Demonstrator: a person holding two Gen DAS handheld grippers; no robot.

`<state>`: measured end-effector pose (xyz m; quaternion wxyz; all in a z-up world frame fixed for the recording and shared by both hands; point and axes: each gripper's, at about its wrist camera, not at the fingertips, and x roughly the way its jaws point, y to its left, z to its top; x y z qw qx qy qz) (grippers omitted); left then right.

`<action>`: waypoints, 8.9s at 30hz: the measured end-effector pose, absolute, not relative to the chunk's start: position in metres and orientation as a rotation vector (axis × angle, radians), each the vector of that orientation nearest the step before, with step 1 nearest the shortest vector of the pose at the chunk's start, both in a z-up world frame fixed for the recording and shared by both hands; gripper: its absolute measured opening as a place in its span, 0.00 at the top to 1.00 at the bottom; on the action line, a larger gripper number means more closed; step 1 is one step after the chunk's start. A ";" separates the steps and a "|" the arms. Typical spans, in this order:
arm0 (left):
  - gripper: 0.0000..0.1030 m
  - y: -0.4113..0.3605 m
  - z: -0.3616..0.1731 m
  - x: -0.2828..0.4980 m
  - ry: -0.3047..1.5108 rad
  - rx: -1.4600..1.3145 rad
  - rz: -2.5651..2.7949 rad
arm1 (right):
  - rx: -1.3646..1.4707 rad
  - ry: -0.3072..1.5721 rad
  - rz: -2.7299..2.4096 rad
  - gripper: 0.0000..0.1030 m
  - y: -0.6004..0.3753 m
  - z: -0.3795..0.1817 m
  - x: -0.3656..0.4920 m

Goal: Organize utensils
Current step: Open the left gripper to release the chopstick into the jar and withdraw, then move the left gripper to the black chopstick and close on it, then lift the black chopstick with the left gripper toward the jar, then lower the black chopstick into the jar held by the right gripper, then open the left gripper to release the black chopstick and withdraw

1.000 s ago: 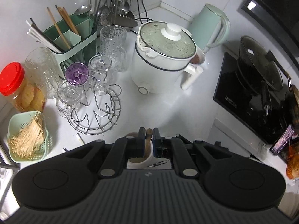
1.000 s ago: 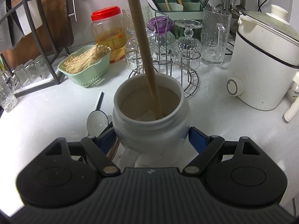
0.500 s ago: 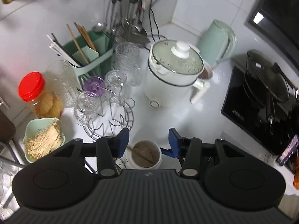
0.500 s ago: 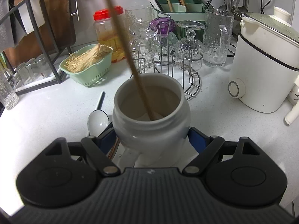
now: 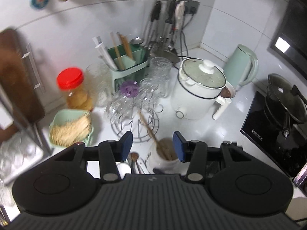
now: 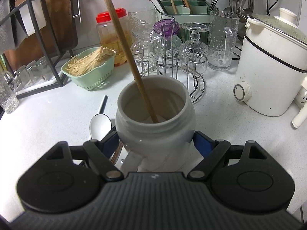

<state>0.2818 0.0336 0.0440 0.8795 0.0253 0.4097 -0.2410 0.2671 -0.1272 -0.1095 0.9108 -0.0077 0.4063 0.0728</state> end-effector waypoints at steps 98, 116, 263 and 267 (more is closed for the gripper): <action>0.95 0.055 -0.159 0.291 1.165 0.004 -0.388 | -0.085 0.870 0.181 0.16 -0.124 -0.110 0.270; 0.95 0.050 -0.081 0.292 1.328 -0.015 -0.521 | -0.104 0.920 0.258 0.16 -0.130 -0.107 0.285; 0.59 0.036 0.048 0.320 1.030 -0.196 -0.435 | -0.138 0.837 0.376 0.17 -0.148 -0.113 0.286; 0.59 0.046 0.044 0.301 0.972 -0.221 -0.360 | -0.134 0.835 0.366 0.17 -0.148 -0.113 0.284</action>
